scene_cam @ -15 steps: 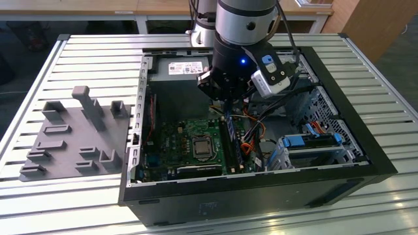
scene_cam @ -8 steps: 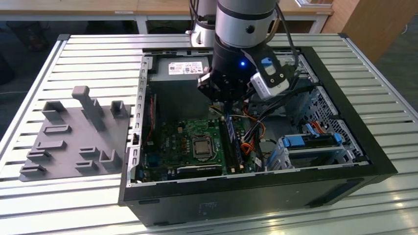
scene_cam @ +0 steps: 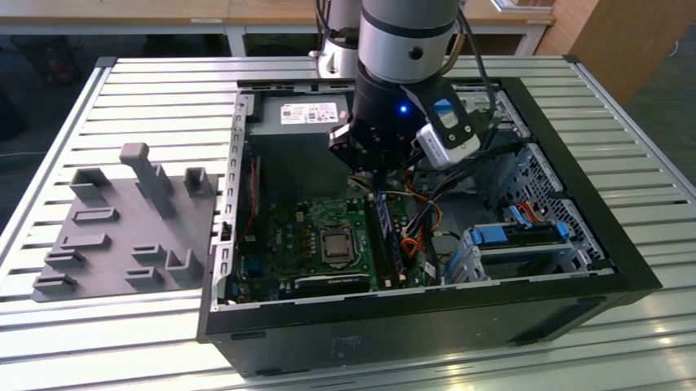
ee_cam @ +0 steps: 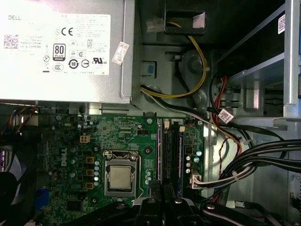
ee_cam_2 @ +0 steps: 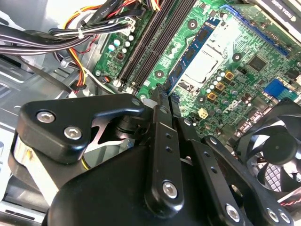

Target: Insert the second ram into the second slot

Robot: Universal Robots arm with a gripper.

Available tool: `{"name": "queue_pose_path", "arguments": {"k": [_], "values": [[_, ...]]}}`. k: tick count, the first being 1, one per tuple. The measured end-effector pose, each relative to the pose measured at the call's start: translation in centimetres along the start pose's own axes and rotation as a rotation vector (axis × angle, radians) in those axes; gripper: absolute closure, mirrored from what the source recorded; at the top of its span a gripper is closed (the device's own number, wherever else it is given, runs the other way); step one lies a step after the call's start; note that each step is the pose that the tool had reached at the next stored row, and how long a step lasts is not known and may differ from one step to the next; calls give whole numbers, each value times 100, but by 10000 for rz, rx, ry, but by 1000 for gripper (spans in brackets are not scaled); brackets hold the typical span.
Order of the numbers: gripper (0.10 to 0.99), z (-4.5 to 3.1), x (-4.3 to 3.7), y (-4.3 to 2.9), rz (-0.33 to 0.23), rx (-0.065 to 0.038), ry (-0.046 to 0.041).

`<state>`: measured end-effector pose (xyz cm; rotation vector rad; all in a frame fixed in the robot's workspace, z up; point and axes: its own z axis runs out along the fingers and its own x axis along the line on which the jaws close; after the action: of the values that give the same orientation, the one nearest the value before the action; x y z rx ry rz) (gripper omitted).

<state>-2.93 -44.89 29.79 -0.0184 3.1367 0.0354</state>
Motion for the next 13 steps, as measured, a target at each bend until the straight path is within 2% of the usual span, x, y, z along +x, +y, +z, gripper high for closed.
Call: {"name": "queue_pose_path", "arguments": {"k": [13], "values": [[953,67,0,-2,14,-2,2]]}}
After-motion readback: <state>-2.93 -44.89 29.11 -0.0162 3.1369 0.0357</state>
